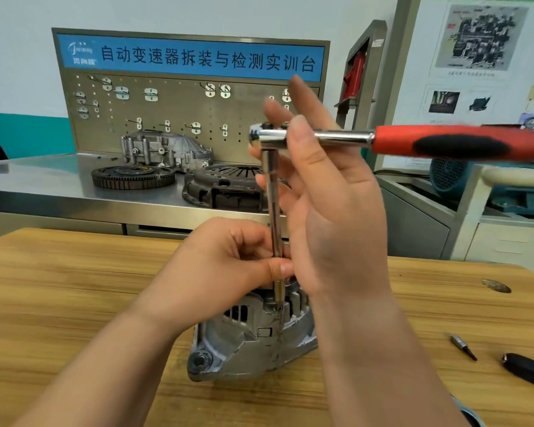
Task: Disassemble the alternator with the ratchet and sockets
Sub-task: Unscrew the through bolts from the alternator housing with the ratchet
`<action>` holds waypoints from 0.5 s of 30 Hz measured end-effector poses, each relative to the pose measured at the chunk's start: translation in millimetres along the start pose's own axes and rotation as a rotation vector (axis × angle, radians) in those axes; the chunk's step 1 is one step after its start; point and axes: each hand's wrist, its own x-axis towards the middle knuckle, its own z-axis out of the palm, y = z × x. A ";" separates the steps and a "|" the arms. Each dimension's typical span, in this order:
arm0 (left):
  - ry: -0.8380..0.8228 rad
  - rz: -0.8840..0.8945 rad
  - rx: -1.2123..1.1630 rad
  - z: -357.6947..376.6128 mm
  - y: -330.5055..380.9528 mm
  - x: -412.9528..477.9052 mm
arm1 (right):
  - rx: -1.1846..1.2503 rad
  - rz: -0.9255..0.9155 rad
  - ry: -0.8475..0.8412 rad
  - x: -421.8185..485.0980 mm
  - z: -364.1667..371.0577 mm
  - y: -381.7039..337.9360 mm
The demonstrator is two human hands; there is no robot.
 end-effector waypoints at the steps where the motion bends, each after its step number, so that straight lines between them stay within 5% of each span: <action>1: 0.002 0.002 0.013 0.4 0.0 0.6 | -0.005 -0.016 -0.018 0.2 0.1 -0.4; 10: -0.117 0.016 0.002 -6.1 -0.6 -1.1 | 0.146 0.132 0.008 1.9 -7.0 0.9; 15: -0.013 0.004 -0.014 -2.8 -0.5 0.1 | 0.008 -0.017 -0.003 2.6 -2.2 -0.6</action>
